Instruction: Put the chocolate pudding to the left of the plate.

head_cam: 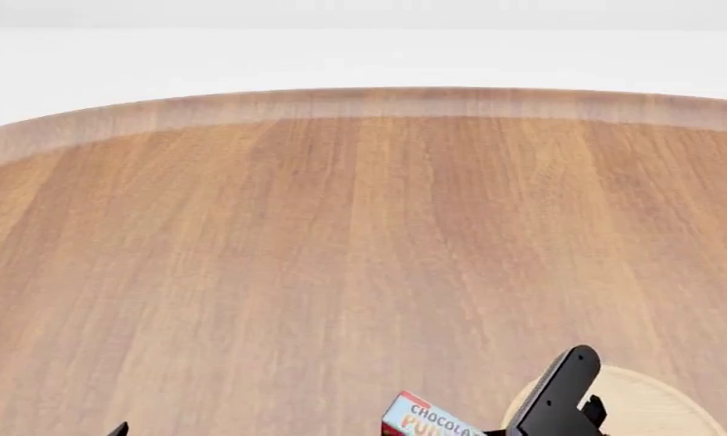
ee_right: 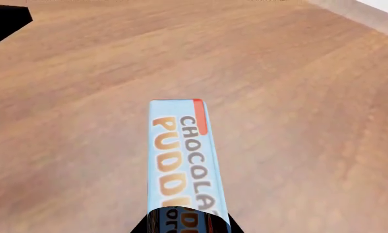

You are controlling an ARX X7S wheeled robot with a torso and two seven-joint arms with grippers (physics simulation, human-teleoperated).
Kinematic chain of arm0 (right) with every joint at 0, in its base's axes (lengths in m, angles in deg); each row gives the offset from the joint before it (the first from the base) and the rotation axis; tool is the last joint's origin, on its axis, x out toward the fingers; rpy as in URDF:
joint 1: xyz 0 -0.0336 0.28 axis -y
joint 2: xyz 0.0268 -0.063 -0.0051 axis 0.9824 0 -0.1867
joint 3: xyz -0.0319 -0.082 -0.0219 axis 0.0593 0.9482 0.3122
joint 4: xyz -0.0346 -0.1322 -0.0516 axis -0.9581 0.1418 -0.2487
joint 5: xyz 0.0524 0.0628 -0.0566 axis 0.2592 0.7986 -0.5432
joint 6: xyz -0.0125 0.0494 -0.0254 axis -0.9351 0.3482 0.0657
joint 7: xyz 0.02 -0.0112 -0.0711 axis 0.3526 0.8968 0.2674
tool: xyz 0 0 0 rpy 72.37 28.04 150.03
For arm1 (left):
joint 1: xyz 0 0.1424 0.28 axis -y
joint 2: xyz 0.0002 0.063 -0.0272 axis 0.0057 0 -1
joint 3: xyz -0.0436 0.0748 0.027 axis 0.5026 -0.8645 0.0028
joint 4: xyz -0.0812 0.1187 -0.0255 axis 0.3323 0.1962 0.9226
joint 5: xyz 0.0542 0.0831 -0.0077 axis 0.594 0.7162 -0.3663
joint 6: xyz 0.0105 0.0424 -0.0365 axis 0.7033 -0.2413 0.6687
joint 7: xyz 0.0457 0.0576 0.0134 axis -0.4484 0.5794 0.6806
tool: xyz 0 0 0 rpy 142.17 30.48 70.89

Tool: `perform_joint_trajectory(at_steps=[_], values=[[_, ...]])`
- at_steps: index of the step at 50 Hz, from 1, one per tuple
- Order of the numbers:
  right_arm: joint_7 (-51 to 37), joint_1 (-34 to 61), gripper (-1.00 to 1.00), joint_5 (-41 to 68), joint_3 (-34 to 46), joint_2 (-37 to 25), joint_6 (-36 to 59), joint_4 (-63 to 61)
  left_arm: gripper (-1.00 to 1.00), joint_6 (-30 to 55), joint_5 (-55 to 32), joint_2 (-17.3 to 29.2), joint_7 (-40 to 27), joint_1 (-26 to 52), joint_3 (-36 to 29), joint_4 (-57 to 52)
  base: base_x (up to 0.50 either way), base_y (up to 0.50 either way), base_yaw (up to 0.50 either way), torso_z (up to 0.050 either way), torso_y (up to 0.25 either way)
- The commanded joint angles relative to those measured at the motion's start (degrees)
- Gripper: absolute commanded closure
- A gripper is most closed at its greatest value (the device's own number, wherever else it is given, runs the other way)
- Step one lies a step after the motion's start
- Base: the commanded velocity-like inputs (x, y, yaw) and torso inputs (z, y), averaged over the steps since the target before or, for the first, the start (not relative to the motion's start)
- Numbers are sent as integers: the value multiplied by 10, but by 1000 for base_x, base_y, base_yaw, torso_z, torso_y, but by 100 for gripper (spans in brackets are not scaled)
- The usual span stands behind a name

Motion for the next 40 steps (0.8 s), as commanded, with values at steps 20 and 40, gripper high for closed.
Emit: perform_joint_trajectory(at_steps=[20, 40], values=[[13, 37, 100, -17, 9, 37, -31, 76, -100, -2, -1, 2, -3, 0, -5, -1, 0, 0, 0, 0, 0], [17, 35, 100, -28, 24, 52, -46, 90, -100, -7, -3, 2, -1, 3, -7, 7, 0, 0, 0, 0, 0]])
